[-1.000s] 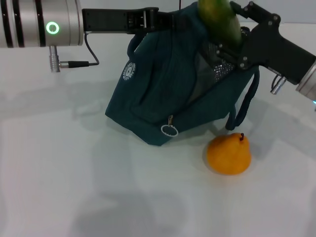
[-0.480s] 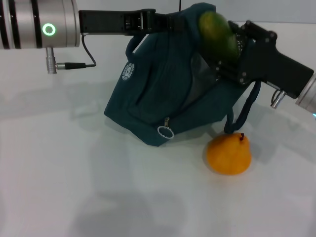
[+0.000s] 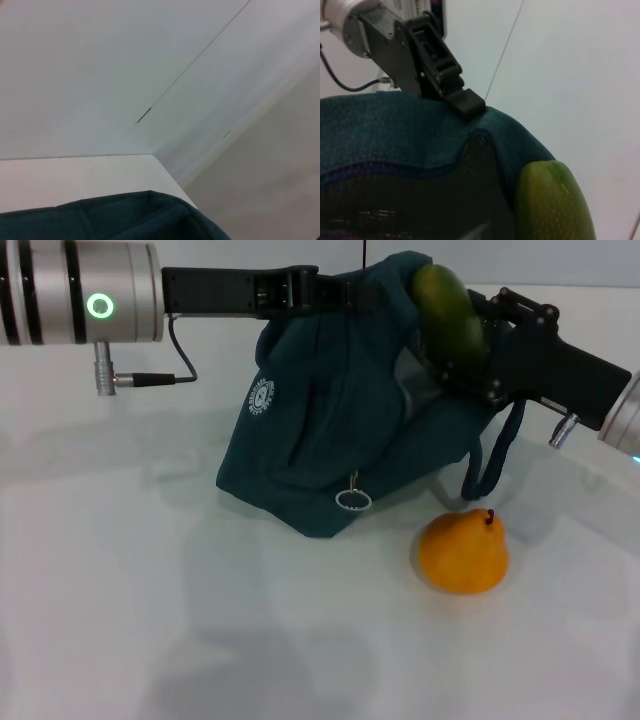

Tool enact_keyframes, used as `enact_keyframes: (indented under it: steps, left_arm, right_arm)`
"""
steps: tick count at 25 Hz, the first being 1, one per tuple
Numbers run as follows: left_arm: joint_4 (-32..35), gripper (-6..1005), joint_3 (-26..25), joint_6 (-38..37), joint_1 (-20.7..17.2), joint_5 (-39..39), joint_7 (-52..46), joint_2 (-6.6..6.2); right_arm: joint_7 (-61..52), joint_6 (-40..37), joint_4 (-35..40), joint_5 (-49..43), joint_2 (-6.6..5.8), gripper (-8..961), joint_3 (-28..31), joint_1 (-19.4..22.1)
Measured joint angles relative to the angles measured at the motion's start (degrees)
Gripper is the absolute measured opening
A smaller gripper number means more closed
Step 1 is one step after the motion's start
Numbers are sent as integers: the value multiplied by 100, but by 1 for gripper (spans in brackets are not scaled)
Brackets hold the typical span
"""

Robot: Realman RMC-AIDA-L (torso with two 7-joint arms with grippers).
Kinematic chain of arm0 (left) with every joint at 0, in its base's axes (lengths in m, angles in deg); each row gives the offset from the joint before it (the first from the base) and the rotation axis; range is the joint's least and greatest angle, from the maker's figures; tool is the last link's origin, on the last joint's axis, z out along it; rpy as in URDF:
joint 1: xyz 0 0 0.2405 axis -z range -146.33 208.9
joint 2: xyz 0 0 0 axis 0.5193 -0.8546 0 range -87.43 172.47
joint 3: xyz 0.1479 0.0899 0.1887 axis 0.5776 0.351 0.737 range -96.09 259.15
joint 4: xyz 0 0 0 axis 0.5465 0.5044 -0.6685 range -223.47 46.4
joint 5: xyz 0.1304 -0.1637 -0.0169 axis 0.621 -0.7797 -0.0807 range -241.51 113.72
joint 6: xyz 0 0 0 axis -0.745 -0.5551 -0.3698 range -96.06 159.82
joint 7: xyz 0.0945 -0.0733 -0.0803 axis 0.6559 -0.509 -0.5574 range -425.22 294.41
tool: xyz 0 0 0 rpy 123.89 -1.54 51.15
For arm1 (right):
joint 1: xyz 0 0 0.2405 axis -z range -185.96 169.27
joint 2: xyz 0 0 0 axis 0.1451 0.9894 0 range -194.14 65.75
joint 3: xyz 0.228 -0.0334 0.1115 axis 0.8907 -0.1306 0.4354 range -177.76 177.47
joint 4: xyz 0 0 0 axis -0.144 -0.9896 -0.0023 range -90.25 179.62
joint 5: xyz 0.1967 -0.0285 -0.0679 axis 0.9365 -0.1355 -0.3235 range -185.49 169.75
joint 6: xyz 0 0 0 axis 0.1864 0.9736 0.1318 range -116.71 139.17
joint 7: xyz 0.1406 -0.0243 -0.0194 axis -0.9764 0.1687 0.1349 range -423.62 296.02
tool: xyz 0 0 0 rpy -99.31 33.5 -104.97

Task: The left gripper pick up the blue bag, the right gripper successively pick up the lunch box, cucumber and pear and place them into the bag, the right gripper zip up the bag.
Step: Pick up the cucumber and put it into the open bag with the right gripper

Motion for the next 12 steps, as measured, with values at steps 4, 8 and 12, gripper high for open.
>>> enact_keyframes:
  steps: [4,8,12]
  left_arm:
    - [0,67,0,5,15,0,11,3]
    - [0,67,0,20,44,0,22,2]
    - [0,67,-3,35,54,1,30,-8]
  right_arm:
    - [-308,-68,15,-4,0,641,-374,-72]
    - [-923,-335,114,-8,0,641,-875,-111]
    - [-1428,-703,408,-7,0,641,-1319,-25]
